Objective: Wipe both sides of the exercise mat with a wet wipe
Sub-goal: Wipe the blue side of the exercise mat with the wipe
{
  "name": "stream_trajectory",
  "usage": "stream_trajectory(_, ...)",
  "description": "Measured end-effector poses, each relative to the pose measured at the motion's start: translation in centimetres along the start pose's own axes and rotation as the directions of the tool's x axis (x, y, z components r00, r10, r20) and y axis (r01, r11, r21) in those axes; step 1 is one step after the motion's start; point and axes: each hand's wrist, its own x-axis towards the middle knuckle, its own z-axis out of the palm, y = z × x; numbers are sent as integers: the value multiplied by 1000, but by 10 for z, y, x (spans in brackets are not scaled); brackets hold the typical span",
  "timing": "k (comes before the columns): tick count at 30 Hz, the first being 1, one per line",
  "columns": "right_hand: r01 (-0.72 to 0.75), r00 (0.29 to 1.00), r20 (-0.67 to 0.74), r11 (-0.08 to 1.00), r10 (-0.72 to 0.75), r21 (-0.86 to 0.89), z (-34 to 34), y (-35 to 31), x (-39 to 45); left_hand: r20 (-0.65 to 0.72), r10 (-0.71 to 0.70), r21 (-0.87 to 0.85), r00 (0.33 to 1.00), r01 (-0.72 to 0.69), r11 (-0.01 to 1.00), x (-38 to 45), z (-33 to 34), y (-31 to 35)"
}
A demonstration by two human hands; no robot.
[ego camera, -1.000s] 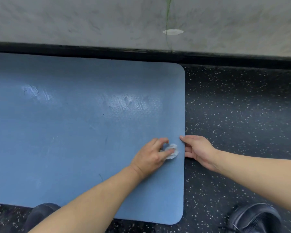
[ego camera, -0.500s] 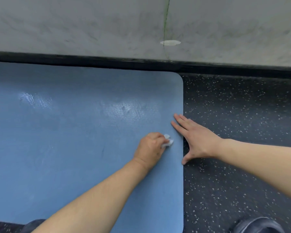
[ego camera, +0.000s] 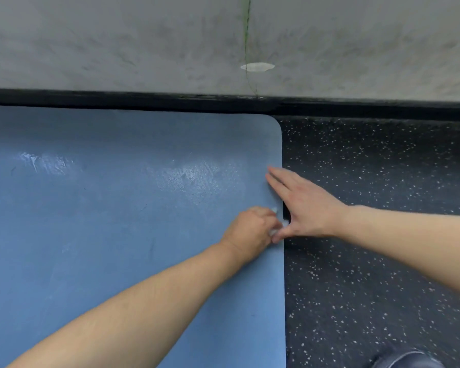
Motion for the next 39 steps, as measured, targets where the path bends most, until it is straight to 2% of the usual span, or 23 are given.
stream_trajectory(1, 1, 1000, 9, 999, -1, -34, -9, 7, 9, 63, 64, -7, 996, -64, 998, 1, -3, -1)
stream_trajectory(2, -5, 999, 36, 998, 7, -59, -17, 13, 19, 61, 69, -2, 996, -69, 998, 7, -9, -9)
stream_trajectory(4, -12, 994, 106, 997, 20, -79, -24, 23, 38, -95, -48, 38, 994, 52, 998, 28, -25, -32)
stream_trajectory(5, -15, 990, 137, 996, 27, -86, -24, 23, 44, -194, -126, 39, 973, 136, 990, 36, -33, -42)
stream_trajectory(6, -26, 987, 155, 995, 41, -97, -22, 23, 47, -238, -193, 18, 952, 203, 979, 43, -36, -48)
stream_trajectory(7, -42, 985, 161, 993, 60, -111, -18, 22, 49, -216, -218, 17, 952, 227, 974, 47, -35, -47)
stream_trajectory(8, -55, 985, 157, 991, 74, -120, -15, 21, 50, -145, -185, 32, 972, 191, 981, 51, -32, -39)
stream_trajectory(10, -63, 987, 144, 993, 77, -105, -10, 21, 50, 44, -30, 33, 999, 29, 999, 51, -27, -26)
stream_trajectory(12, -71, 988, 133, 994, 82, -81, -8, 23, 51, 65, 41, 37, 997, -44, 998, 62, -38, -41)
stream_trajectory(13, -75, 987, 134, 995, 84, -69, -8, 24, 51, 10, 5, 71, 1000, -6, 997, 73, -45, -54)
stream_trajectory(15, -73, 988, 135, 996, 79, -46, -6, 26, 53, -165, -159, 112, 973, 179, 977, 99, -61, -79)
stream_trajectory(16, -72, 989, 130, 997, 76, -37, -4, 27, 53, -216, -241, 97, 946, 266, 959, 108, -63, -86)
stream_trajectory(17, -70, 990, 123, 997, 74, -33, -3, 28, 53, -211, -282, 92, 936, 306, 948, 113, -61, -85)
stream_trajectory(21, -53, 996, 78, 998, 51, 25, -3, 30, 48, -28, -148, 71, 989, 150, 986, 116, -57, -70)
stream_trajectory(22, -71, 996, 60, 994, 66, 83, -7, 30, 48, -40, -147, 93, 988, 150, 984, 123, -65, -81)
stream_trajectory(24, -114, 993, 2, 979, 115, 170, -19, 37, 55, -140, -216, 167, 966, 238, 957, 147, -82, -106)
stream_trajectory(27, -201, 978, -18, 967, 206, 155, -40, 57, 86, -306, -377, 107, 874, 425, 899, 174, -86, -124)
stream_trajectory(28, -226, 974, 16, 965, 226, 135, -44, 62, 96, -301, -374, 91, 877, 417, 904, 179, -79, -117)
stream_trajectory(30, -255, 966, 78, 962, 247, 99, -44, 66, 107, -188, -248, 93, 950, 269, 959, 182, -65, -99)
stream_trajectory(32, -265, 962, 90, 960, 257, 91, -40, 67, 109, -129, -167, 86, 977, 179, 980, 188, -67, -99)
stream_trajectory(36, -275, 960, 86, 956, 267, 104, -39, 67, 108, -303, -282, 56, 910, 312, 948, 198, -65, -103)
stream_trajectory(37, -271, 961, 91, 956, 262, 110, -39, 67, 108, -298, -289, 42, 910, 315, 948, 198, -58, -97)
stream_trajectory(39, -264, 963, 94, 957, 253, 123, -39, 68, 109, -234, -220, 8, 947, 228, 974, 196, -53, -86)
